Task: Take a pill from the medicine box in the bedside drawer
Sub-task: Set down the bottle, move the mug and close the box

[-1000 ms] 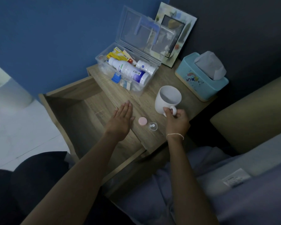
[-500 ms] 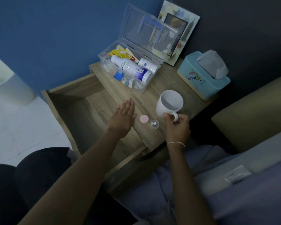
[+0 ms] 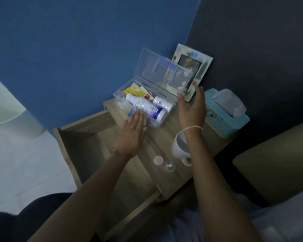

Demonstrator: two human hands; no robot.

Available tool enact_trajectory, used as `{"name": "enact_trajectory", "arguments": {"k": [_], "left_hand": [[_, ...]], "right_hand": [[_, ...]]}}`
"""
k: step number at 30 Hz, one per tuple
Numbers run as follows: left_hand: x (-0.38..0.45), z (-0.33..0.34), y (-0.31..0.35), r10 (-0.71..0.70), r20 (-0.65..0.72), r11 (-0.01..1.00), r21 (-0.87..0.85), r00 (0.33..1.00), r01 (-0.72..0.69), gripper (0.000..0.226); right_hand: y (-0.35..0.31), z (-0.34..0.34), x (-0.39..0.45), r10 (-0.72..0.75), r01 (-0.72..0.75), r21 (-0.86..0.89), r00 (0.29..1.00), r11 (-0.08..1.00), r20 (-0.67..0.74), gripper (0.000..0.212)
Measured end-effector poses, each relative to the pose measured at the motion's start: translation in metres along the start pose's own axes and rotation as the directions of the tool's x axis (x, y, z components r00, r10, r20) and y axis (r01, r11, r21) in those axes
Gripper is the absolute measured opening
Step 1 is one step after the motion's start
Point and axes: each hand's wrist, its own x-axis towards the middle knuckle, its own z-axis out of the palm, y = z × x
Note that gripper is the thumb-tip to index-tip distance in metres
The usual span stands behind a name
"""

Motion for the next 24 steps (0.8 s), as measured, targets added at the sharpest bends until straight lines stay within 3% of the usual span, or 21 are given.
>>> {"name": "enact_trajectory", "arguments": {"k": [3, 7, 11, 15, 18, 21, 24], "left_hand": [[0.027, -0.010, -0.007, 0.029, 0.049, 0.987, 0.155, 0.998, -0.036, 0.058], [0.038, -0.008, -0.012, 0.056, 0.108, 0.959, 0.271, 0.993, -0.084, 0.058], [0.038, -0.005, -0.013, 0.041, 0.109, 0.966, 0.251, 0.993, -0.067, 0.058], [0.037, -0.006, -0.014, 0.046, 0.109, 0.965, 0.252, 0.993, -0.073, 0.057], [0.034, -0.008, -0.016, 0.056, 0.076, 0.981, 0.181, 0.996, -0.069, 0.056], [0.028, -0.011, -0.019, 0.002, -0.025, 1.000, 0.025, 1.000, -0.002, 0.057], [0.021, -0.014, -0.027, -0.099, -0.121, 0.995, -0.032, 0.988, 0.096, 0.056]], "right_hand": [[0.001, 0.023, 0.050, -0.058, 0.073, -0.110, 0.989, 0.991, 0.134, 0.074], [0.009, 0.041, 0.100, -0.001, 0.055, -0.219, 0.970, 0.974, 0.241, 0.078], [0.007, 0.049, 0.121, 0.096, -0.074, -0.121, 0.978, 0.990, 0.188, 0.060], [-0.003, 0.045, 0.105, -0.086, 0.091, -0.056, 0.993, 0.994, 0.082, 0.033], [-0.007, 0.034, 0.082, -0.169, 0.172, 0.002, 0.970, 0.985, 0.176, 0.026], [-0.008, 0.023, 0.061, -0.251, 0.277, -0.024, 0.902, 0.961, 0.350, 0.035], [-0.009, 0.025, 0.036, -0.225, 0.332, -0.123, 0.826, 0.935, 0.517, 0.064]]}}
